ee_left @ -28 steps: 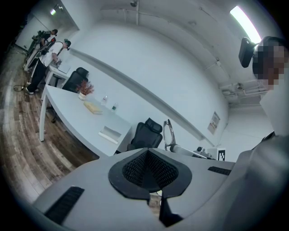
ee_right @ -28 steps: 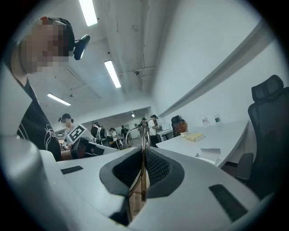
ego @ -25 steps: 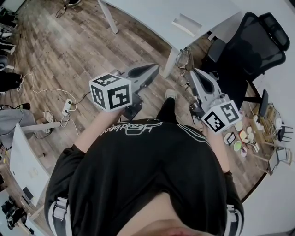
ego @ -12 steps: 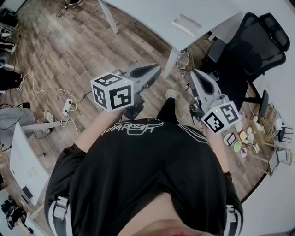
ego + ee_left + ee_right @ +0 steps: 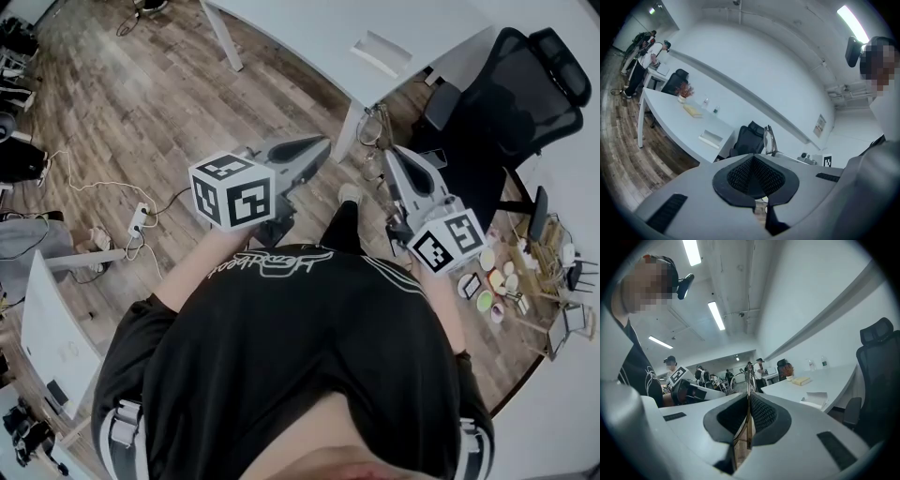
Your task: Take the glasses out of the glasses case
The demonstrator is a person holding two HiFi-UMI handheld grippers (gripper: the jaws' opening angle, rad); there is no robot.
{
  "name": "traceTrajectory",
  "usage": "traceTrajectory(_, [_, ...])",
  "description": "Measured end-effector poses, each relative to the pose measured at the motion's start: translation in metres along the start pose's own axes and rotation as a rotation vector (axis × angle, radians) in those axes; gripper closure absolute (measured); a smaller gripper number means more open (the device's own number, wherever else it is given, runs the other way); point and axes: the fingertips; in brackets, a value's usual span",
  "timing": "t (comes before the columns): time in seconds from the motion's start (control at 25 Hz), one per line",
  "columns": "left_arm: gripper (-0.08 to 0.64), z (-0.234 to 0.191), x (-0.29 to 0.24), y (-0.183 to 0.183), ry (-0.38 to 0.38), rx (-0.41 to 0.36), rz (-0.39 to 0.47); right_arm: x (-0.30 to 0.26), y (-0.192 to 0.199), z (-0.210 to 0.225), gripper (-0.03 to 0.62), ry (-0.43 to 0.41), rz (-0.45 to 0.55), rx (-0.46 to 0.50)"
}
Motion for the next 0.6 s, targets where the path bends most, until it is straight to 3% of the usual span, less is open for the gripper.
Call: traceTrajectory(0.6, [0.554,-0.0042,-0.0031,0.0013,0.006,0.003,-0.009,-0.0041,0.0031,0.0016,0.572,0.007,-0.016,0.002])
Point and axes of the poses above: the fingertips, and each gripper's own axes: x backward along the fingers, z to its right, y out of its underside, and after that the axes turned 7 degrees about -y, right-handed
